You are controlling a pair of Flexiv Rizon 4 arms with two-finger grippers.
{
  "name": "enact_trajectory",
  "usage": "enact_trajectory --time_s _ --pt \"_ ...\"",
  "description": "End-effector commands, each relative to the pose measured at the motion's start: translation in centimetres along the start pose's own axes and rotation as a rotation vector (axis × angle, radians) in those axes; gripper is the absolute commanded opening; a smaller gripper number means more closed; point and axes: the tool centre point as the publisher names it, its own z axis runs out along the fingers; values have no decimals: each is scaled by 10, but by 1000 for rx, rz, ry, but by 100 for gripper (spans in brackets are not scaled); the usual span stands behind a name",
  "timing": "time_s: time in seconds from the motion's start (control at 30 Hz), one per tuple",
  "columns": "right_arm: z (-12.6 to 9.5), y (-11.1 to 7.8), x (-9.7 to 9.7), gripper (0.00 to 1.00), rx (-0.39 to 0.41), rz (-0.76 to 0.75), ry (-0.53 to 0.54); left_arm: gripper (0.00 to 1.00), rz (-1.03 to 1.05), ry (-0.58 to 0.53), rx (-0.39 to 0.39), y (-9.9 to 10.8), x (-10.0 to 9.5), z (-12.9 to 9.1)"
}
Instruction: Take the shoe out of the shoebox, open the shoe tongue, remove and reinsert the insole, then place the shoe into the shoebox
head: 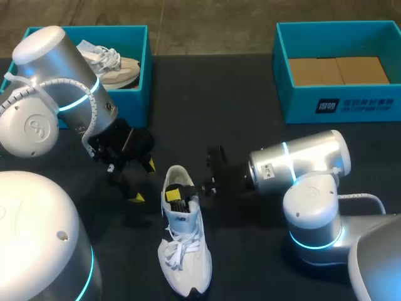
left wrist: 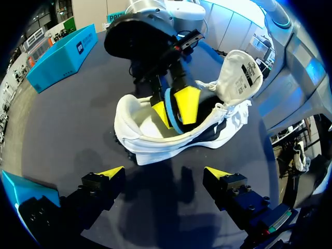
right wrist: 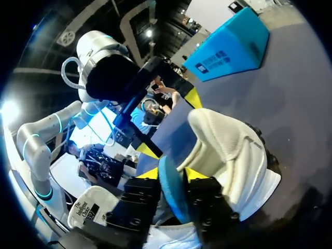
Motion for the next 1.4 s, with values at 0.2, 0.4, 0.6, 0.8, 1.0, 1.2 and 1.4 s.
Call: enact_trajectory --time_s 0.2,0.4,0.6,0.8,1.0,1.2,1.4 --pt "-1 16 11 48 5 -47 -34 100 -1 -1 -2 0 0 0" --pt "-4 26 14 49 3 -74 -56 100 -1 -1 -2 0 0 0" --pt "-10 33 15 49 -5 -87 -69 100 -1 -1 -2 0 0 0" --pt "-14 38 14 48 -7 -89 -85 100 -1 -1 -2 0 0 0" --pt "-24 41 18 48 -4 -73 -150 100 -1 -1 -2 0 0 0" --pt "-43 43 24 48 -13 -47 -226 100 -1 -1 -2 0 0 0" --pt "-57 47 30 48 -14 -25 -299 100 -1 -1 -2 0 0 0"
